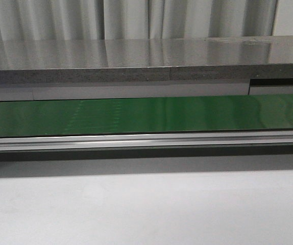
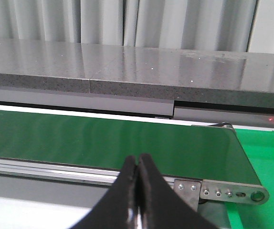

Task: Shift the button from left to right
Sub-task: 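Lower the open left gripper around the yellow push-button's body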

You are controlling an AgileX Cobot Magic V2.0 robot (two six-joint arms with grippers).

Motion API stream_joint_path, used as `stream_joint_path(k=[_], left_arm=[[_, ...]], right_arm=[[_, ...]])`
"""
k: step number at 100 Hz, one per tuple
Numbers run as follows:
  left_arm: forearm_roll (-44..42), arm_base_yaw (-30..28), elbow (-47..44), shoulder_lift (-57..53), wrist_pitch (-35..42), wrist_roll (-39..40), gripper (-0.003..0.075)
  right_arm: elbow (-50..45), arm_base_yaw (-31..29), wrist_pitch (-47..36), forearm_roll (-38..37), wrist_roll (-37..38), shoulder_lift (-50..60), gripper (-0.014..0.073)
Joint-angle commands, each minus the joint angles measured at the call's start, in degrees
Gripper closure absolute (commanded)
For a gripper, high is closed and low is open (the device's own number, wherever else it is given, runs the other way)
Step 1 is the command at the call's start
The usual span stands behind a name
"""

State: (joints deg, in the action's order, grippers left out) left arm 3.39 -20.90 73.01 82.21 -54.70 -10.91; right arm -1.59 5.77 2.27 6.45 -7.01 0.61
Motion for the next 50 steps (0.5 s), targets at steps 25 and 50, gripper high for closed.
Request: stream_joint_path(k=[25,50], left_arm=[[2.1,-2.7,6.6,12.3,2.1,-1.6,0.0068],[2.2,-2.7,6.6,18.2,2.6,-1.6,0.0068]], right_arm=[[1.1,0.0,-4.8,-0.4,0.1,0.8,0.0702],[1.1,0.0,-4.8,-0.4,0.1,0.8,0.0702]])
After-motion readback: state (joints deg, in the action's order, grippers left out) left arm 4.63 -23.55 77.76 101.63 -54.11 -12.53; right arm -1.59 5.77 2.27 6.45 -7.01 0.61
